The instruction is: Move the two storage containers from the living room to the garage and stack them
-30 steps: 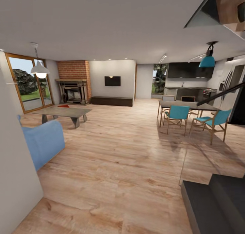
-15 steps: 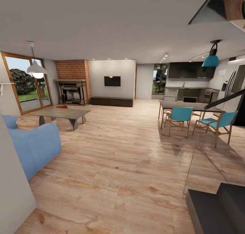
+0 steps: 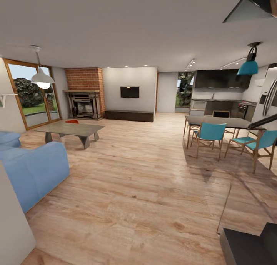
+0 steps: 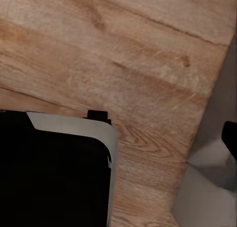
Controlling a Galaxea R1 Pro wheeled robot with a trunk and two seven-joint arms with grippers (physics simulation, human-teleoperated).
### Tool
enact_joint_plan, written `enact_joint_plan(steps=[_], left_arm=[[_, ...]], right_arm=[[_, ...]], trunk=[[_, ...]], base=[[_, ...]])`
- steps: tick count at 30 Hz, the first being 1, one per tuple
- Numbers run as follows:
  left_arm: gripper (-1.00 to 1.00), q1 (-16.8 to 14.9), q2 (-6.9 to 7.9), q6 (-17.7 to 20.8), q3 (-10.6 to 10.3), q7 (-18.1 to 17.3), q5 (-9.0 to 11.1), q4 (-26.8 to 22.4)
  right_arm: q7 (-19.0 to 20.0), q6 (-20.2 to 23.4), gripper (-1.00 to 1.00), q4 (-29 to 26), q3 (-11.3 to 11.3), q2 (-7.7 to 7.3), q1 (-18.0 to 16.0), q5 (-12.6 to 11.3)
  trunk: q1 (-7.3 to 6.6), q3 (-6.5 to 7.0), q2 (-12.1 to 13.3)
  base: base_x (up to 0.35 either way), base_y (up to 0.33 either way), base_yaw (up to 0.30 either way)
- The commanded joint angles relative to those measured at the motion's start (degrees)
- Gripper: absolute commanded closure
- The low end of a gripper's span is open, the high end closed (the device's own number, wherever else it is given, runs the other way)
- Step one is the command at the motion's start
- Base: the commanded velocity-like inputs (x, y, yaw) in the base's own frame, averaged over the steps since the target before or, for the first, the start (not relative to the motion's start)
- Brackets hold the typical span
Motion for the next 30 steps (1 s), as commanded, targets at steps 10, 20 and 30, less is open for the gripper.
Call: enact_joint_plan(steps=[10, 20, 30], left_arm=[[-1.00, -0.1, 0.00, -0.1, -0.2, 0.1, 0.3, 0.0], [-1.00, -0.1, -0.06, -0.1, -0.2, 0.1, 0.3, 0.0], [-1.00, -0.1, -0.10, -0.1, -0.2, 0.1, 0.3, 0.0]], right_arm=[[0.5, -0.2, -1.00, 0.1, 0.5, -0.03, 0.0, -0.4], [0.6, -0.2, -1.00, 0.1, 0.5, -0.02, 0.0, -0.4], [0.8, -0.1, -1.00, 0.1, 0.5, -0.04, 0.0, -0.4]], trunk=[[0.04, -0.08, 0.0], [0.04, -0.08, 0.0], [0.04, -0.08, 0.0]], base=[[0.327, 0.000, 0.075], [0.327, 0.000, 0.000], [0.327, 0.000, 0.000]])
